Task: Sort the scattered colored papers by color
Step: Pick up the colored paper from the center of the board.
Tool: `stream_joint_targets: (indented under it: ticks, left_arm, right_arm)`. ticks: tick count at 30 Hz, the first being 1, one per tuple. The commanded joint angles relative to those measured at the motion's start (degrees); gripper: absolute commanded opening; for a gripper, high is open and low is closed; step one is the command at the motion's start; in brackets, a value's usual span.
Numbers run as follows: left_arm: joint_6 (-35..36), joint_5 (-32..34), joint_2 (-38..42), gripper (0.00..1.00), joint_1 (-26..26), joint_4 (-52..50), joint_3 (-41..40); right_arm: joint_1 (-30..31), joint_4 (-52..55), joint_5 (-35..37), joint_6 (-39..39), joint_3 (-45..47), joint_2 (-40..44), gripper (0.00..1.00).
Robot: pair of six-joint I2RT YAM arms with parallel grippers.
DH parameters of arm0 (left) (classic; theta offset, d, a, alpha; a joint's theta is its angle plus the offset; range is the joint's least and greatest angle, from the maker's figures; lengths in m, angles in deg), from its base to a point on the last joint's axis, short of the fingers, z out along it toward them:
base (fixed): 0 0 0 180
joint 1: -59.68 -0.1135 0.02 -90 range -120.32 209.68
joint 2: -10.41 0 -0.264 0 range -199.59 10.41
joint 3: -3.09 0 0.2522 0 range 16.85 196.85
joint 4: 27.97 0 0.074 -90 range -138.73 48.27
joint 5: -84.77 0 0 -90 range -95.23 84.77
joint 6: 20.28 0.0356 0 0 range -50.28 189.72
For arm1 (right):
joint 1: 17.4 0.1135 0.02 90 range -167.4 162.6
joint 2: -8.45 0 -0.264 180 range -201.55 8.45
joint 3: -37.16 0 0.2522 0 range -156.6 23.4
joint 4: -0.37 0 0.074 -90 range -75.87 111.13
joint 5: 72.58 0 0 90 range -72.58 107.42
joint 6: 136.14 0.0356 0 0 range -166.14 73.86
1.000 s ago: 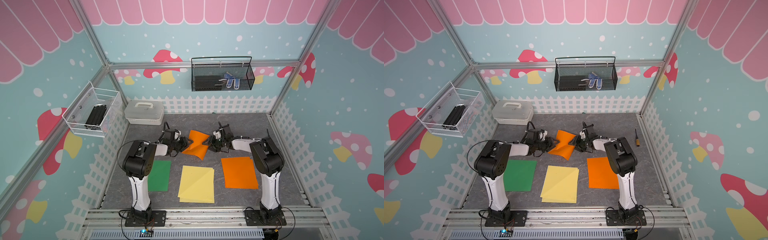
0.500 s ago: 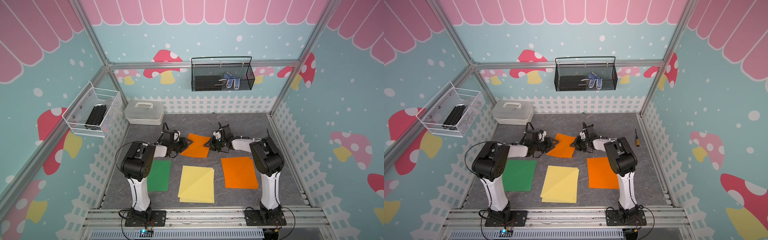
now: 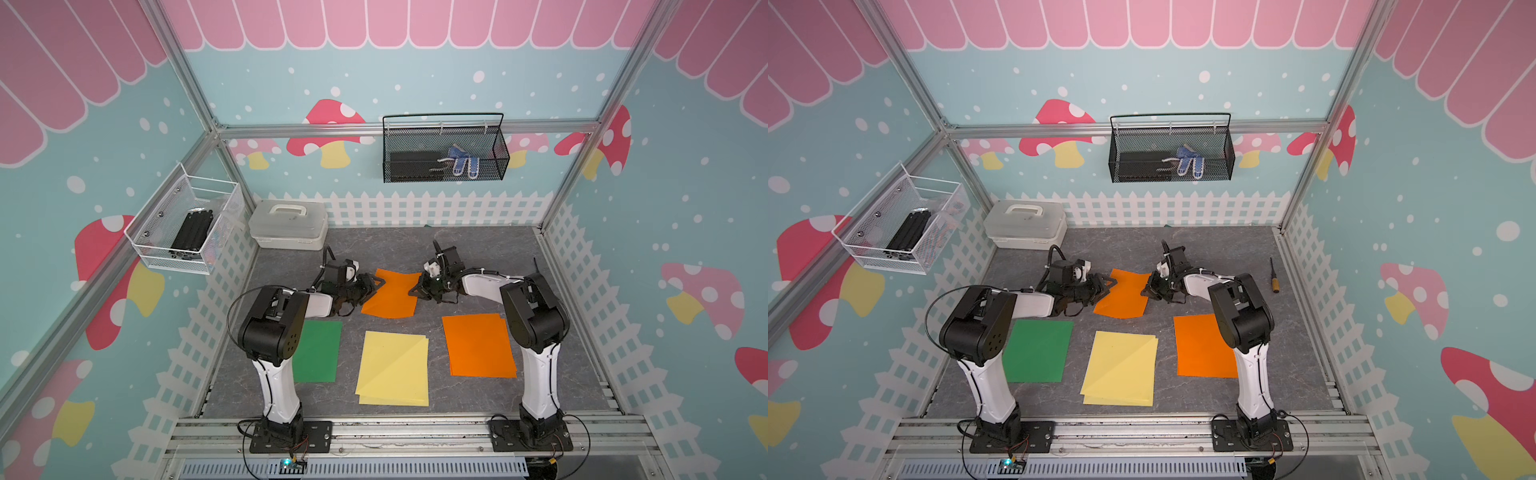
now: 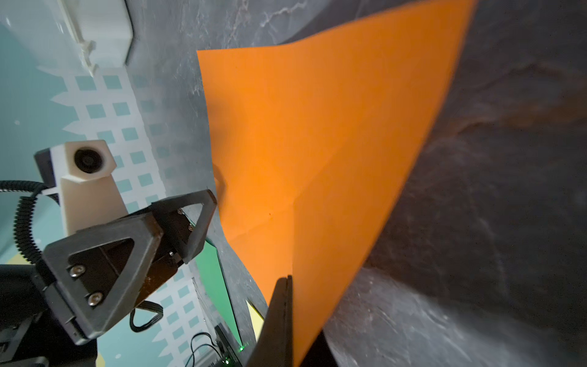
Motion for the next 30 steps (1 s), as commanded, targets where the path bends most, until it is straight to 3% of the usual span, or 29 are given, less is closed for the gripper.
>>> stream_joint_targets:
  ticks: [1,8,13,20,30]
  left_arm:
    - [0.98,-0.29,4.13,0.60,-0.84,2.96,-0.38]
    - [2.66,1.09,10.02,0.64,-2.09,4.74,-2.51]
    - [3.57,1.32,11.67,0.64,-3.01,3.68,-3.40]
    - [3.06,0.83,11.79,0.64,-3.68,4.42,-3.95]
    - [3.32,0.44,12.45,0.64,-4.35,4.29,-4.63]
  right_arm:
    - [0.42,13.51,2.50,-10.62,-6.03,0.64,0.00]
    - [0.55,25.42,2.77,-20.25,-12.88,2.67,0.00]
    - [0.51,31.26,3.58,-24.73,-12.84,7.57,0.00]
    - [0.33,37.24,5.41,-27.60,-7.47,21.11,0.00]
    - [-3.32,40.69,2.96,-24.80,7.24,40.57,0.00]
